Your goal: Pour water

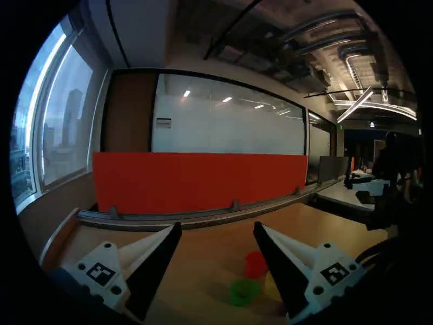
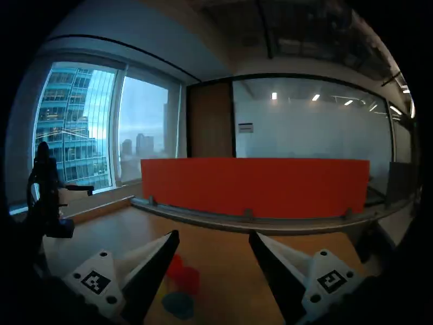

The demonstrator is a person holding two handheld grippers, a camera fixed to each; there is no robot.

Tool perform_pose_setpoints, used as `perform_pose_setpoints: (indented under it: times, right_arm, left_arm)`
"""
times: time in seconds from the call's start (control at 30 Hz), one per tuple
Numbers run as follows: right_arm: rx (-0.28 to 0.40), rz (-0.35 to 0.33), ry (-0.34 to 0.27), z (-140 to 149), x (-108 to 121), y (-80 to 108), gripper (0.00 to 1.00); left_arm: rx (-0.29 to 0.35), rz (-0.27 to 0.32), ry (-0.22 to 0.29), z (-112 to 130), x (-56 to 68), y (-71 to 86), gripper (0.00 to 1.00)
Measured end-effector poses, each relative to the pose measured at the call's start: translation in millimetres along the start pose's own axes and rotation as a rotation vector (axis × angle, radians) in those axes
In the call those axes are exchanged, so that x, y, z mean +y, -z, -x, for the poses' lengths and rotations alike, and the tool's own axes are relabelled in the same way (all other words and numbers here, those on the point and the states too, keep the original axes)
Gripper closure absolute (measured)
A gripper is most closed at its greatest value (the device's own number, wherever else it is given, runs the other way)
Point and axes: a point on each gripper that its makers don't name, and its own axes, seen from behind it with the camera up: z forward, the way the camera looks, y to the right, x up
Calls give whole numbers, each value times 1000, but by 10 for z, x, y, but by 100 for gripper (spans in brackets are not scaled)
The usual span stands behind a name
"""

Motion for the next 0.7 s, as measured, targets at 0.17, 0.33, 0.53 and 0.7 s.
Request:
perform_pose_setpoints:
  times: [0.17, 0.33, 0.53, 0.7]
  right_arm:
    - [0, -59, 27, -33, -137, -11, 0]
    - [-25, -97, 57, 31, -225, -25, 0]
    - [-81, -163, 72, 155, -362, -58, 0]
    - [-121, -207, 83, 252, -448, -91, 0]
  left_arm:
    - [-7, 42, -19, 22, 75, -40, 1]
    - [-23, 88, -25, 93, 144, -87, 1]
    - [-62, 135, -36, 221, 197, -142, 1]
    - [-86, 168, -47, 321, 236, -181, 1]
